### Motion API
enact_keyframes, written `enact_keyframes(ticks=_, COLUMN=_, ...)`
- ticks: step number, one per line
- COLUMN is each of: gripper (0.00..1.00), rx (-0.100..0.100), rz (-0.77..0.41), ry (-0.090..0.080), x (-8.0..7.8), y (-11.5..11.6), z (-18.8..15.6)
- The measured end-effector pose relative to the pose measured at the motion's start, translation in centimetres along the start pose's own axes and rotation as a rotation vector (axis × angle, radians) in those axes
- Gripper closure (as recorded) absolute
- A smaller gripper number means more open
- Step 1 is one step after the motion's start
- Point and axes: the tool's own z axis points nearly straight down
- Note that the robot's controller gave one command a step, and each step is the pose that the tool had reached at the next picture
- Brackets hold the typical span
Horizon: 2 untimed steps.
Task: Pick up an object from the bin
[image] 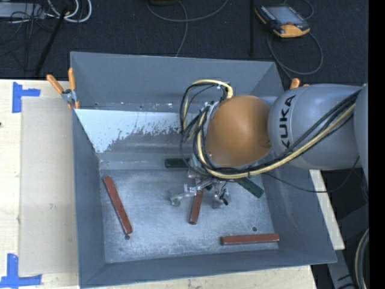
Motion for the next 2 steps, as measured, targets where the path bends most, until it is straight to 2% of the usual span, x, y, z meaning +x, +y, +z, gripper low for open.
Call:
enact_keyframes(ticks=1, gripper=1.0, rx=0.0, rz=0.004, ry=0.0, x=0.1, y=0.0, z=-0.1)
enact_keyframes(ticks=2, gripper=1.0, rx=0.007, rz=-0.104, ry=0.001, x=0.8, y=0.9, z=-10.3)
